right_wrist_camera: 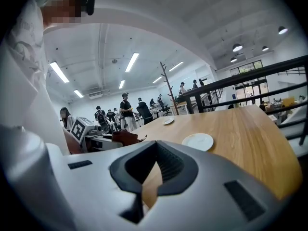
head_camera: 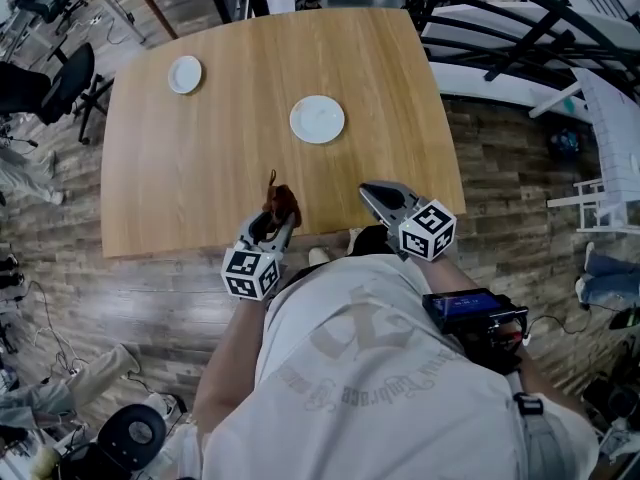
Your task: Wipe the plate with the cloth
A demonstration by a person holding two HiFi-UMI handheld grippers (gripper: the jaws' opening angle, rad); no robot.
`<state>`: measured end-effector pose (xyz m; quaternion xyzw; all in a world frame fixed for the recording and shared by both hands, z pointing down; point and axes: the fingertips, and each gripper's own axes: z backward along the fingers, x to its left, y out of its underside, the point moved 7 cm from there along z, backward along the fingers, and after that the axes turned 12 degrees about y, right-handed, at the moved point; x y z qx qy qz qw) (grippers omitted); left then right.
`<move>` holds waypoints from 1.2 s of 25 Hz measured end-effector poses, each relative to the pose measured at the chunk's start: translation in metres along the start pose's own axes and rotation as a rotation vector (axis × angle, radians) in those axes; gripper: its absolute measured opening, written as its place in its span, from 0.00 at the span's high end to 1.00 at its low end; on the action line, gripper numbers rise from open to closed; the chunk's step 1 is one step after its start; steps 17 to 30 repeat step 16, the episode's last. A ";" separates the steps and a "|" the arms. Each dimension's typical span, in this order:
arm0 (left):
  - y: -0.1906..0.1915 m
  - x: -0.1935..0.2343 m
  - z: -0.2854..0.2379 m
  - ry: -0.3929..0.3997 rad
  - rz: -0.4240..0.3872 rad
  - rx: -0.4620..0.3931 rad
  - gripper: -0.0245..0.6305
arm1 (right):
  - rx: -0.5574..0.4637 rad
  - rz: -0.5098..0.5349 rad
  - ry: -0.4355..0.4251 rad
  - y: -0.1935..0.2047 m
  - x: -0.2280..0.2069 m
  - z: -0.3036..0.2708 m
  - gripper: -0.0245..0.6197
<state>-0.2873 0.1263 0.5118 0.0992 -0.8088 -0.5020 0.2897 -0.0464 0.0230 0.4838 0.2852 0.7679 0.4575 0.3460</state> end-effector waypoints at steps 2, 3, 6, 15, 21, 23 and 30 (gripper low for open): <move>0.001 -0.003 -0.001 0.013 -0.009 0.000 0.70 | -0.002 0.005 0.002 0.000 0.002 -0.001 0.94; 0.001 -0.003 -0.001 0.017 -0.012 0.000 0.70 | -0.005 0.007 0.003 -0.001 0.003 -0.001 0.94; 0.000 -0.003 -0.001 0.025 -0.016 -0.002 0.70 | -0.012 0.008 0.011 -0.002 0.006 -0.003 0.94; -0.003 -0.007 -0.009 0.044 -0.024 0.006 0.70 | -0.017 0.004 0.015 -0.002 0.008 -0.002 0.94; -0.004 -0.008 -0.011 0.047 -0.026 0.006 0.70 | -0.016 0.004 0.017 -0.002 0.007 -0.001 0.94; -0.004 -0.008 -0.011 0.047 -0.026 0.006 0.70 | -0.016 0.004 0.017 -0.002 0.007 -0.001 0.94; -0.004 -0.008 -0.011 0.047 -0.026 0.006 0.70 | -0.016 0.004 0.017 -0.002 0.007 -0.001 0.94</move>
